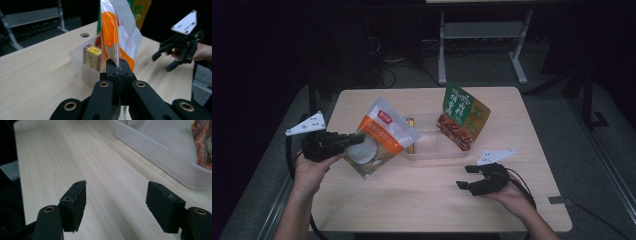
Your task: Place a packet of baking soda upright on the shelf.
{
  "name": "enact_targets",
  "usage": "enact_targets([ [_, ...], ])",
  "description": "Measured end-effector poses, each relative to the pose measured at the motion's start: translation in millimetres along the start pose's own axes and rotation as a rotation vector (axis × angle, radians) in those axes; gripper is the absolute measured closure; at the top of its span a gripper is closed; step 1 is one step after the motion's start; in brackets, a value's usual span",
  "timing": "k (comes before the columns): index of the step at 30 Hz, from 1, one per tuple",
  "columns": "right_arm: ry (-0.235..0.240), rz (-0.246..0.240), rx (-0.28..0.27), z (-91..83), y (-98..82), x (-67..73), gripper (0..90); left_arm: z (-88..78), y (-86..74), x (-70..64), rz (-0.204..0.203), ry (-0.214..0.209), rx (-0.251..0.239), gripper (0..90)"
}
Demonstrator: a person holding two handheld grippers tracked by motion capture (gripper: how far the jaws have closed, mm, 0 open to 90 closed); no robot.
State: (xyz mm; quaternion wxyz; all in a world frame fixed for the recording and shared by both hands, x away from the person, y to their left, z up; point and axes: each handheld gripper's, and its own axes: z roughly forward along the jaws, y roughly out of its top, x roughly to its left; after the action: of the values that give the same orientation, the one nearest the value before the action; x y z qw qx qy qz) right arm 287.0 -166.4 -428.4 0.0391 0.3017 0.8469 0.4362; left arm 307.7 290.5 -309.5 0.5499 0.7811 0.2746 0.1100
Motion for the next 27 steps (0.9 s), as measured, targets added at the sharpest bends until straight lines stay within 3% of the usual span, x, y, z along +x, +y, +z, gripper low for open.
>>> enact_targets([
  [8, 0.063, -0.014, -0.062, 3.1, 12.3, 5.9, 35.8, 27.4, 0.4, -18.5, -0.009, -0.078, -0.010, 89.8],
  [11, 0.104, -0.017, -0.122, 1.2, 21.8, 8.4, 38.0, 39.5, -2.3, -24.8, -0.012, -0.107, -0.005, 89.8],
  [18, 0.154, -0.045, -0.203, 1.3, 39.5, 13.2, 40.8, 62.9, -8.3, -39.4, -0.018, -0.165, 0.017, 89.8],
  [27, 0.236, -0.060, -0.275, 6.4, 57.6, 15.9, 59.3, 72.7, -12.5, -45.8, -0.032, -0.206, 0.005, 89.8],
])
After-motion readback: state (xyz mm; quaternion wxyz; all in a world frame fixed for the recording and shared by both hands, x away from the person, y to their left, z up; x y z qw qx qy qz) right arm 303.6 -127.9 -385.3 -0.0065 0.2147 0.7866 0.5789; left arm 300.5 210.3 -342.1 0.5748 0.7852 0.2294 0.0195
